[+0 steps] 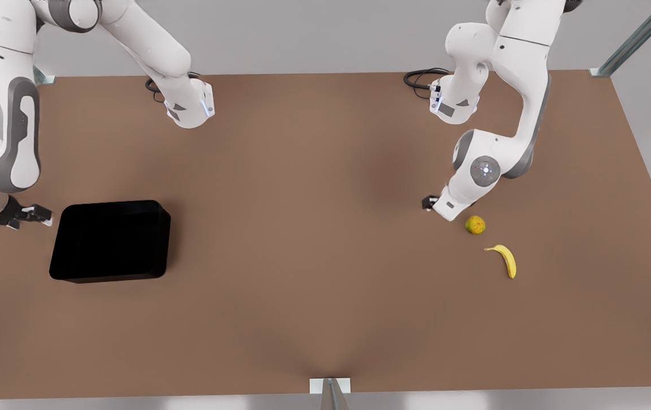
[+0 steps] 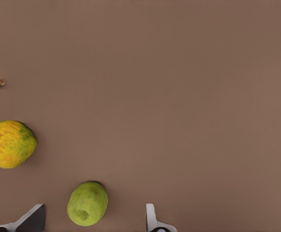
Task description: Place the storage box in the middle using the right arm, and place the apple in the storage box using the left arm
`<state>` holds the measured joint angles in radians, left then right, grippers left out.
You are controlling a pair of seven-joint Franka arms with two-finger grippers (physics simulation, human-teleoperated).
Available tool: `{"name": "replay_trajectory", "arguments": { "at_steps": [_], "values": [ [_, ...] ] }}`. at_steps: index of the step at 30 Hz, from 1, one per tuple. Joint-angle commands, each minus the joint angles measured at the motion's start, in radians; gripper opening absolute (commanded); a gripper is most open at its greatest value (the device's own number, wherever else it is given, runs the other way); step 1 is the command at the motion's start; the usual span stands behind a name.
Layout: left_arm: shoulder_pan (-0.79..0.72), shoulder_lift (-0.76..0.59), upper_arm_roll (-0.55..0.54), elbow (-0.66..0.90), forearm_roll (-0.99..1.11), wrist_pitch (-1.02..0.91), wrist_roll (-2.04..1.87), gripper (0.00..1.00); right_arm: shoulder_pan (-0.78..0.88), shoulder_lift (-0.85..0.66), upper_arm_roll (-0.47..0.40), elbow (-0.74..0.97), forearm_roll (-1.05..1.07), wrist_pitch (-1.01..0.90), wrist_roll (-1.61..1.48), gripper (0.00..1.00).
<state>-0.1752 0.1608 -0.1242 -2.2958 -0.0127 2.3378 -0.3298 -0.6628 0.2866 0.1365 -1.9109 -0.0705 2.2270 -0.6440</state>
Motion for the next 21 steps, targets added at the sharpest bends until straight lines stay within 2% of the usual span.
{"name": "replay_trajectory", "arguments": {
  "at_steps": [1, 3, 6, 7, 12, 15, 21],
  "values": [
    [-0.003, 0.002, 0.000, -0.004, 0.007, 0.006, 0.000, 1.00, -0.004, 0.002, 0.000, -0.003, 0.000, 0.008, -0.018, 1.00],
    [-0.001, 0.063, 0.000, -0.010, 0.025, 0.043, 0.000, 1.00, -0.037, 0.031, 0.002, -0.011, 0.000, 0.037, -0.046, 1.00],
    [0.065, 0.049, 0.000, -0.068, 0.059, 0.084, 0.000, 1.00, -0.047, 0.048, 0.023, -0.059, 0.000, 0.100, -0.045, 1.00],
    [0.074, 0.036, 0.000, -0.097, 0.059, 0.115, -0.002, 1.00, -0.100, 0.065, 0.080, -0.083, 0.000, 0.134, -0.045, 1.00],
    [0.052, -0.027, -0.003, -0.171, 0.057, 0.118, -0.051, 1.00, -0.149, 0.132, 0.080, -0.100, -0.025, 0.203, -0.046, 1.00],
    [0.054, 0.016, -0.005, -0.182, 0.057, 0.127, -0.049, 1.00, -0.166, 0.200, 0.080, -0.091, -0.063, 0.278, -0.045, 1.00],
    [0.066, 0.082, -0.018, -0.171, 0.059, 0.153, -0.048, 1.00, -0.173, 0.240, 0.080, -0.097, -0.081, 0.322, -0.025, 1.00]
  ]
}}
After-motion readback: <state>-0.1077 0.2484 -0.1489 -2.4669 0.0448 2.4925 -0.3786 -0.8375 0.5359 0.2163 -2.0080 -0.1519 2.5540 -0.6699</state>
